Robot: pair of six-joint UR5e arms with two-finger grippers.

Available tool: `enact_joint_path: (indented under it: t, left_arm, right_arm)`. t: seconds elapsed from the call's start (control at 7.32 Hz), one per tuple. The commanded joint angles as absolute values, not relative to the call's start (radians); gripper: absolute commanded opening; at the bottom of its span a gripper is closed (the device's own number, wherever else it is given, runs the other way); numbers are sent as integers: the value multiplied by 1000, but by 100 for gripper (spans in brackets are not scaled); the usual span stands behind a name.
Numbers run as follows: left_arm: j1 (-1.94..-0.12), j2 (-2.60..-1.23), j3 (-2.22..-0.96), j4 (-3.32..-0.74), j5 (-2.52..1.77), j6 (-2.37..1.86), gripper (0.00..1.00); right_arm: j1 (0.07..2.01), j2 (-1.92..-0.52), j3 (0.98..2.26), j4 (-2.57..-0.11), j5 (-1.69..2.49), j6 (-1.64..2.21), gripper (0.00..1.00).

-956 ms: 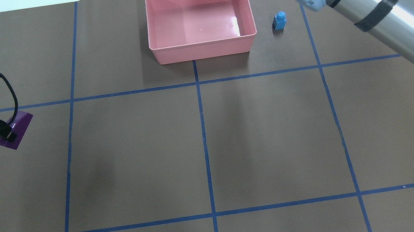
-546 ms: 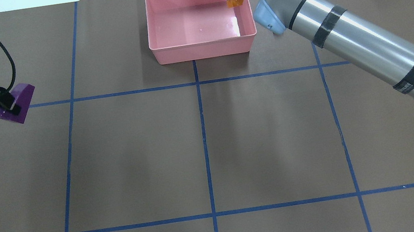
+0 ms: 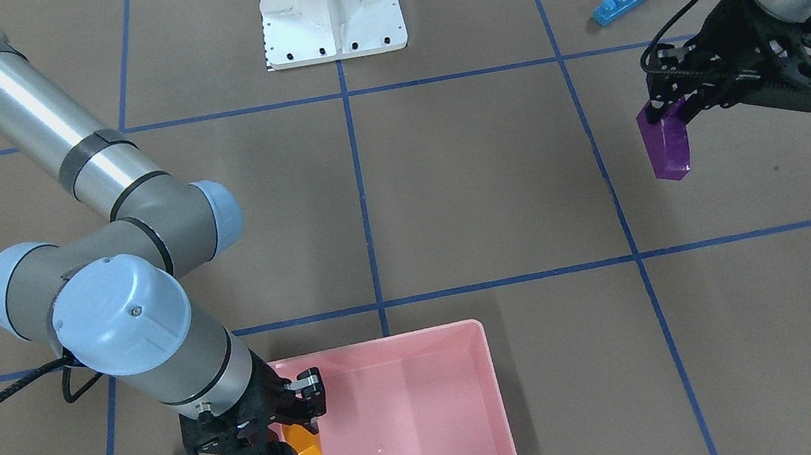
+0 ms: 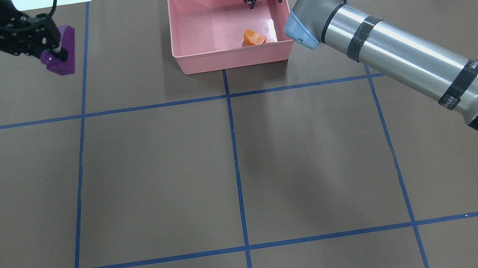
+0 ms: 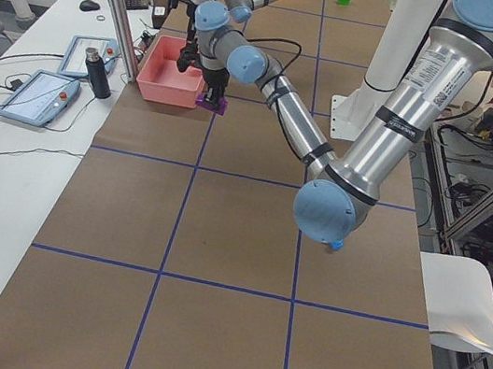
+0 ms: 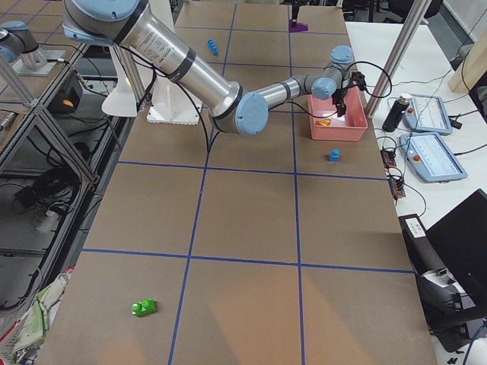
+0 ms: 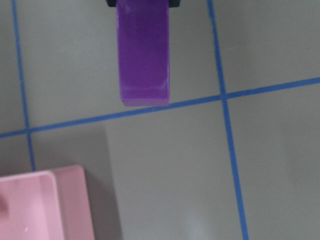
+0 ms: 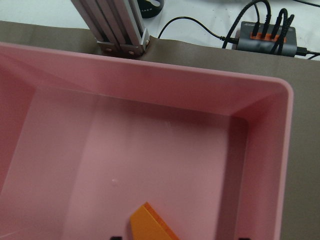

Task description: Put all blocks into box

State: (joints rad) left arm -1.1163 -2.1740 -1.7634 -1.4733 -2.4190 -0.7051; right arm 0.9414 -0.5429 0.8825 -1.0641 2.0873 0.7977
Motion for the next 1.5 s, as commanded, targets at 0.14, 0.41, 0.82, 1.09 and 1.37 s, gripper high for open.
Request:
enact_joint_path:
  t: [0.14,0.41,0.82,1.09,1.37]
  left_arm:
    - [-1068,-2455,-1292,-1926,-2398,-1030,0]
    - [-990,-2652,-1076,-1994,-2235,-1121,0]
    - [-872,-2735,-864,-2166,-2012,-1199,0]
    - [-855,-2734,-838,-2167,-1961,-1200,0]
    - [-825,-2734,-831,-2168,-1904,-1200,0]
  right_arm:
    - [1053,-630,899,-1089,2164,680,100]
    - [1095,-719,896,-1086,2180,534,100]
    - [1062,-755,888,-1078,2134,540,100]
    - [1042,-740,884,-1078,2129,580,100]
    - [996,-718,862,-1075,2091,641,100]
